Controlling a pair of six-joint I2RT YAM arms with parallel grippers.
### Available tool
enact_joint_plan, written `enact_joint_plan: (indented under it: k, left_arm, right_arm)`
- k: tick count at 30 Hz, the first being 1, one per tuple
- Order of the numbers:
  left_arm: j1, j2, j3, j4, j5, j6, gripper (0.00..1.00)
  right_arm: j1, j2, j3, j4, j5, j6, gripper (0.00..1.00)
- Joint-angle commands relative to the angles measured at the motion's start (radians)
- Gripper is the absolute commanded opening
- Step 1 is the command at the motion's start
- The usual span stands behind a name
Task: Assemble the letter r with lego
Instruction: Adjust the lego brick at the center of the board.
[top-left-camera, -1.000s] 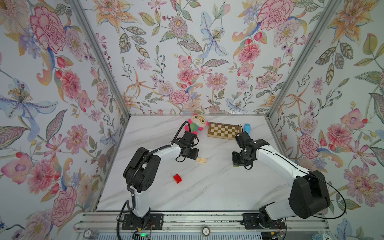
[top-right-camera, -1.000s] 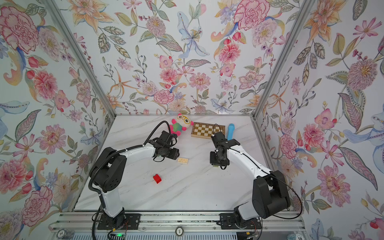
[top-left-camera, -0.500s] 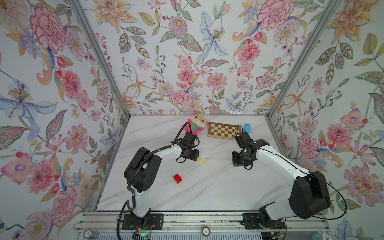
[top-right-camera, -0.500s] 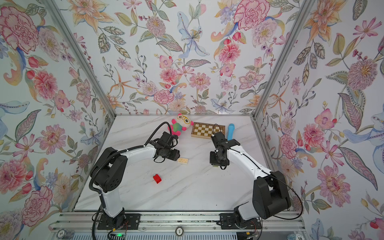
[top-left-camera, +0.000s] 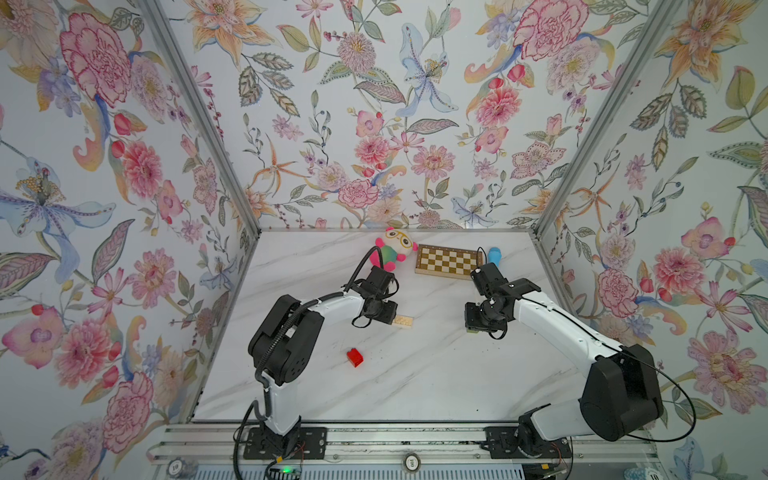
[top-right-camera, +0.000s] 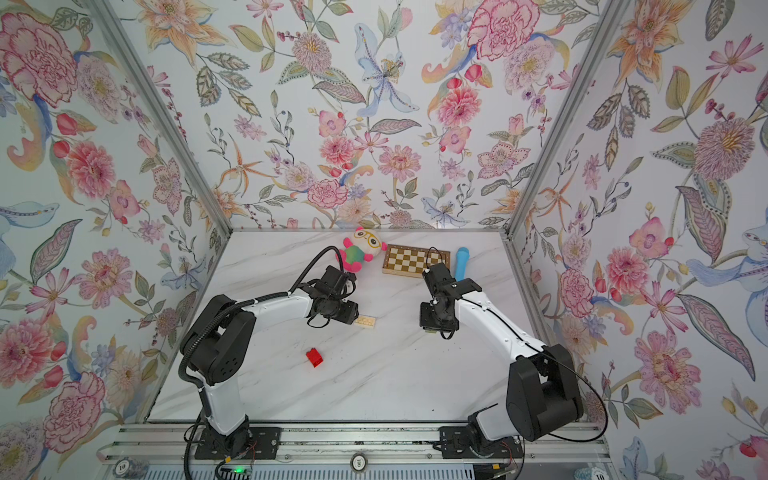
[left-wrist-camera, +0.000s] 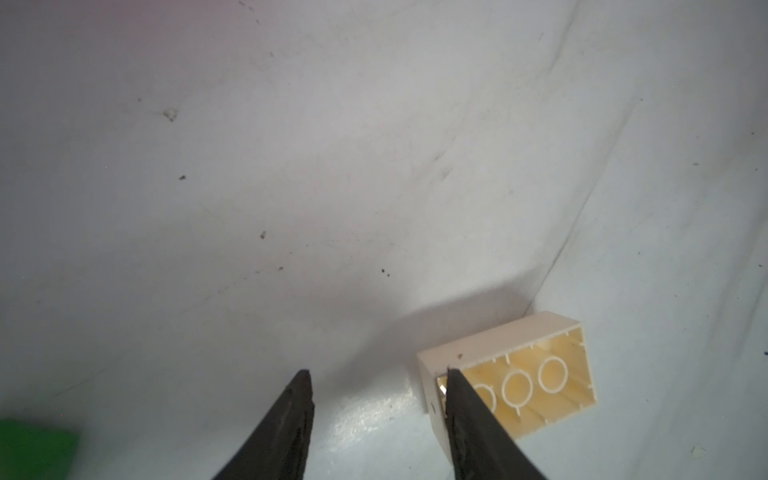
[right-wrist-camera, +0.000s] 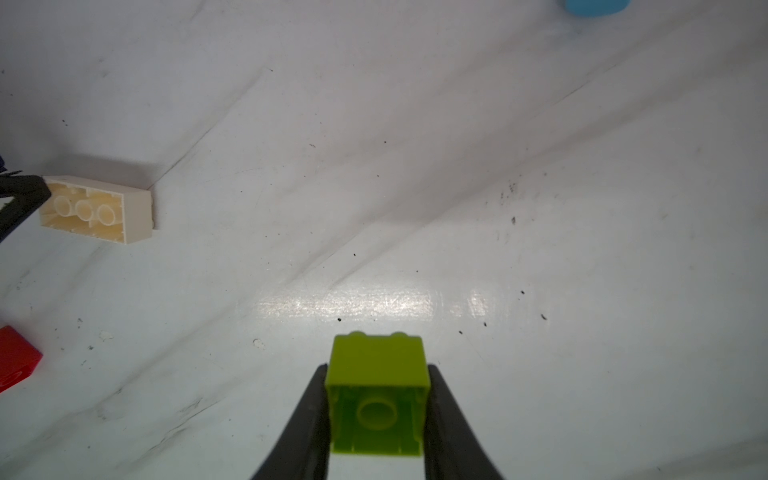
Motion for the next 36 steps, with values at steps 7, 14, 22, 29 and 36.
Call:
enact_joint_plan:
  k: [7,14,22,29,36]
  left_arm:
    - [-0.020,-0.096,-0.014,-0.034,0.054,-0.066,0.55]
    - [-0.053,-0.107,-0.033,0.035,0.099,-0.105,0.55]
    - [-0.051,-0.001,0.043,0.034,0.101,-0.046,0.55]
    - [-0.052,0.051,0.066,0.050,0.119,-0.043,0.54]
    - [-0.053,0.029,0.070,0.026,0.131,-0.058,0.54]
  right_arm:
    - [0.007,-0.012,0.014,-0.023,0.002,0.008,0.33]
    - [0.006,0.002,0.029,-0.024,-0.011,0.003,0.32]
    - [0.007,0.001,0.031,-0.024,-0.014,-0.007,0.32]
    - [-0.004,-0.022,0.019,-0.031,-0.014,-0.012,0.32]
    - [-0.029,-0.036,0.007,-0.035,-0.017,-0.024,0.32]
